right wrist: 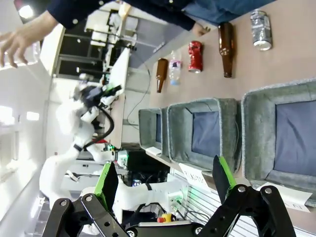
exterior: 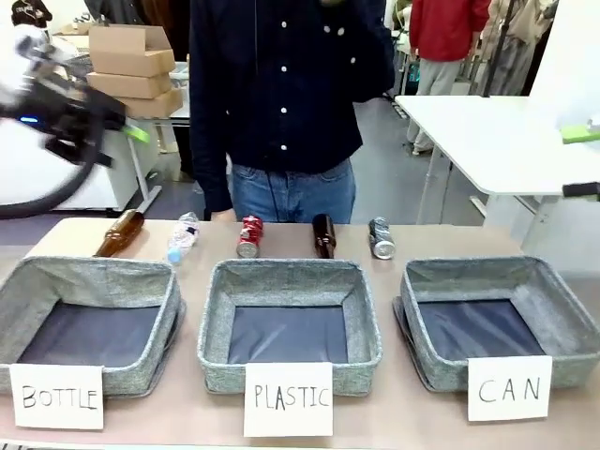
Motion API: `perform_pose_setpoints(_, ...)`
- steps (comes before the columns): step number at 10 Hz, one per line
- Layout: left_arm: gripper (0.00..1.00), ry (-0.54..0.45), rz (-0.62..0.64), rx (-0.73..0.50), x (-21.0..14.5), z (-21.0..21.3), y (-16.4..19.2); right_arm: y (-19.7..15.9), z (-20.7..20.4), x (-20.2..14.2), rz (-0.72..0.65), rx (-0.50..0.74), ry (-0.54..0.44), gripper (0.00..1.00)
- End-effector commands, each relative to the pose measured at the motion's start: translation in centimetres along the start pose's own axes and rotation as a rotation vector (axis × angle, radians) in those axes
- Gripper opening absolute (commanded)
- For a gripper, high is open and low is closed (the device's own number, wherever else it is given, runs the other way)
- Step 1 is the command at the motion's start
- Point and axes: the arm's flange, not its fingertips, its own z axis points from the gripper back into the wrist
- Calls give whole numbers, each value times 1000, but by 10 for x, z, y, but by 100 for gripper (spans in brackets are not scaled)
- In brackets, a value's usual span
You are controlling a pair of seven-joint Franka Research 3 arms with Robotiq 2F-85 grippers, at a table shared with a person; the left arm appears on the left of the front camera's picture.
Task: Sort the can waste into the basket.
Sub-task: Pick up the can waste from the table and place it in the right Fabric basket.
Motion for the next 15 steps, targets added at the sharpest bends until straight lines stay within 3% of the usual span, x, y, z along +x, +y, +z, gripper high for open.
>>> perform_pose_setpoints(1, 100, 270, 63, -8, 55, -72, 1, 2, 0, 4, 25, 23, -7, 100)
perform_pose_setpoints(2, 100, 313, 61, -43, 51, -110, -5, 2, 0, 4, 25, 23, -7, 100)
perform_pose_setpoints(3, 100, 282, 98, -78, 43, -135, -8, 2, 0, 4, 25, 23, -7, 100)
perform_pose_setpoints(4, 100, 412, 196, -190, 32, -122, -12, 2, 0, 4, 25, 23, -7, 100)
perform_pose_setpoints(5, 100, 285, 58, -19, 32, -148, 1, 2, 0, 4, 25, 23, -7, 100)
perform_pose_setpoints(7, 100, 285, 58, -19, 32, -148, 1, 2, 0, 4, 25, 23, -7, 100)
perform_pose_setpoints(8, 100, 336, 88, -81, 33, -158, -7, 2, 0, 4, 25, 23, -7, 100)
perform_pose_setpoints(10, 100, 277, 153, 15, 59, -212, 1, 2, 0, 4, 25, 23, -7, 100)
perform_pose_setpoints(12, 100, 317, 191, 67, 80, -259, 2, 2, 0, 4, 25, 23, -7, 100)
perform_pose_setpoints(15, 100, 327, 208, 158, 76, -323, -10, 2, 0, 4, 25, 23, -7, 100)
